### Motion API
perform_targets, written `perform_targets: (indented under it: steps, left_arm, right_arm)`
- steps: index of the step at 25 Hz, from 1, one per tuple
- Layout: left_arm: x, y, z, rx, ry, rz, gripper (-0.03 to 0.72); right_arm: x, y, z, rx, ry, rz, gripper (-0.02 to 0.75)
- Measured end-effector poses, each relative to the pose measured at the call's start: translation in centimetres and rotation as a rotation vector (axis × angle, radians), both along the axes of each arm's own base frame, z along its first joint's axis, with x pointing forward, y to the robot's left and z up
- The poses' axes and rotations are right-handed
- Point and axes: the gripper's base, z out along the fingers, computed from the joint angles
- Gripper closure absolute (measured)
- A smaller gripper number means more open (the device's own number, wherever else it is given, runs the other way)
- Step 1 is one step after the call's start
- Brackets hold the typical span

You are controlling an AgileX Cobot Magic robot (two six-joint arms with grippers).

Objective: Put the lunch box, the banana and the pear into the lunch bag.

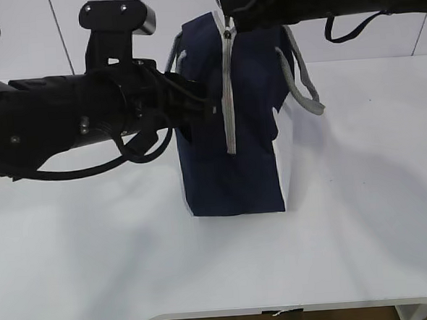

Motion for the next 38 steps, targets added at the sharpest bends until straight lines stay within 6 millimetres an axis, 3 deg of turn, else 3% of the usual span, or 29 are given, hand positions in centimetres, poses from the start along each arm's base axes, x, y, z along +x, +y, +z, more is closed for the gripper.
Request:
perform_targets:
  steps: [9,21,28,35,38]
  left_arm:
    - [-1.1,0.8,0.8,0.071,0.083,-0.01,0.692]
    - [-1.4,1.0,0.7,0.105,0.11,-0.016,0.693]
    - [-1.4,1.0,0.6,0.114,0.11,-0.02,0.693]
    - [-1.4,1.0,0.5,0.106,0.136,-0.009,0.693]
    - [-1.4,1.0,0.5,0.104,0.138,-0.007,0.693]
  right_arm:
    - [0.5,0.2,-0.5,0.069,0.041,-0.021,0.731]
    - [1.5,-0.7,-1.5,0.233,0.116,0.041,0.731]
    - [2.0,-0.2,-2.0,0.259,0.133,0.098,0.731]
    - [4.0,-1.1,-2.9,0.289,0.158,0.159,0.731]
    - [4.4,-1.2,-2.2,0.279,0.137,0.173,0.731]
